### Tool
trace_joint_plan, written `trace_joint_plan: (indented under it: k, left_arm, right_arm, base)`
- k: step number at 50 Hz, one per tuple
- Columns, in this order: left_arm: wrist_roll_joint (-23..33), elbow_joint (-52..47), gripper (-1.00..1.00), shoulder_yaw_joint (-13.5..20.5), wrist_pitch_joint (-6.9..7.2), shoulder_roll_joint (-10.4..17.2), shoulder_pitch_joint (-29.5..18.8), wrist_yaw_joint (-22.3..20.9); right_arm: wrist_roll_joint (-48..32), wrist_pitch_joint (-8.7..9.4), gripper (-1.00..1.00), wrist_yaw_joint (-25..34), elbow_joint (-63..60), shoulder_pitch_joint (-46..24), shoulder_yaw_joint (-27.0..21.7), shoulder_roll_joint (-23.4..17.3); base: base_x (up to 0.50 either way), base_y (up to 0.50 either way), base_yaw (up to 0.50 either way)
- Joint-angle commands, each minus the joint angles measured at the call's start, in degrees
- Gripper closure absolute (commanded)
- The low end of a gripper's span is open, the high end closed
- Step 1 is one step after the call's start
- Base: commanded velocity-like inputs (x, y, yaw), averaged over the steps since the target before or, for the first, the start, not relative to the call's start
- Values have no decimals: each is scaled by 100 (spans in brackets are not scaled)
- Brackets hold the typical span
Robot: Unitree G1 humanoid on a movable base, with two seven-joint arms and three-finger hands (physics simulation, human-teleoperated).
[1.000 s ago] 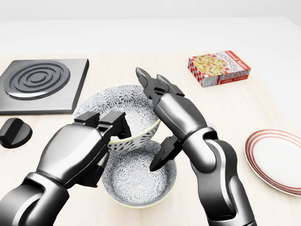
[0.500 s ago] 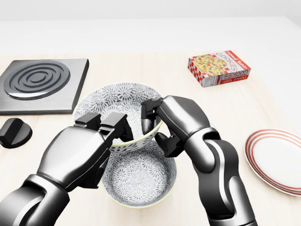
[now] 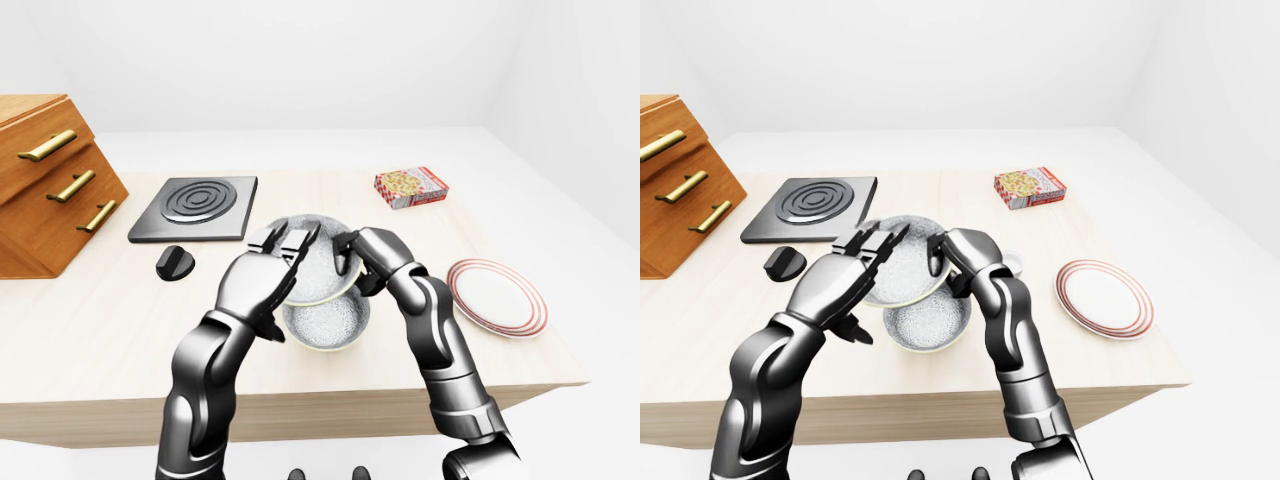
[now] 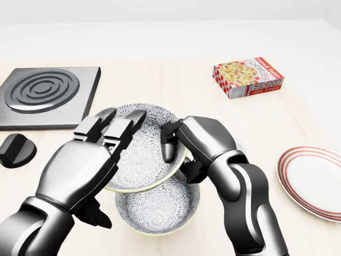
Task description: Pick the akita bowl from table center and place it on the plate.
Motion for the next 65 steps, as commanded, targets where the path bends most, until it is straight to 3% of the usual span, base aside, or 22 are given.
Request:
trace_joint_plan:
  k: [1, 12, 19, 25, 30, 31, 32, 36, 39, 42, 45, 55, 65]
  left_arm:
    - [-8, 158, -100, 138, 0, 53, -94, 67]
    - [-378, -122, -100, 371, 0, 128, -528, -267]
    - [-651, -28, -100, 603, 0, 298, -835, -263]
    - [-964, 93, -100, 900, 461, 512, -1012, -150]
    - [-1119, 36, -100, 941, 766, 567, -1012, -118]
    - [-1241, 26, -100, 959, 925, 509, -1010, -142]
    - [-1319, 27, -100, 959, 1000, 504, -1011, -127]
    - [-1901, 930, -100, 1124, 1000, 722, -1386, 414]
    - [-2361, 742, -100, 1134, 1000, 628, -1264, 358]
    - [-2655, 712, -100, 1170, 1000, 606, -1169, 594]
    - [-2939, 1175, -100, 1182, 1000, 764, -1350, 943]
    - [-3334, 1723, -100, 1068, 1000, 725, -1332, 1475]
    - [-3381, 1299, -100, 963, 1000, 552, -1005, 1541]
  right_arm:
    - [475, 0, 100, -130, -18, -26, -40, 5]
    - [468, 0, 100, 11, -90, -140, -107, -78]
    - [525, 0, 100, 48, -77, -272, -279, -234]
    - [685, 0, 100, 79, -89, -404, -529, -526]
    - [760, 0, 100, 62, -197, -350, -661, -695]
    - [811, 0, 100, 74, -261, -311, -696, -720]
    - [813, 0, 100, 58, -297, -286, -717, -735]
    - [850, 0, 100, 105, -534, -105, -836, -886]
    - [843, 0, 100, 135, -687, 7, -913, -970]
    - [858, 0, 100, 120, -814, 171, -1017, -1039]
    - [884, 0, 100, 106, -934, 294, -1092, -1077]
    - [1100, 0, 100, 13, -1341, 747, -1561, -1313]
    - [1559, 0, 100, -308, -1362, 1269, -2095, -1492]
  base:
    - [0, 0, 0]
    - [0, 0, 0]
    - [0, 0, 0]
    - [0, 0, 0]
    - [0, 0, 0]
    - [0, 0, 0]
    - [0, 0, 0]
    - [0, 0, 0]
    - [0, 0, 0]
    - [0, 0, 0]
    - [0, 0, 0]
    - [0, 0, 0]
    - [0, 0, 0]
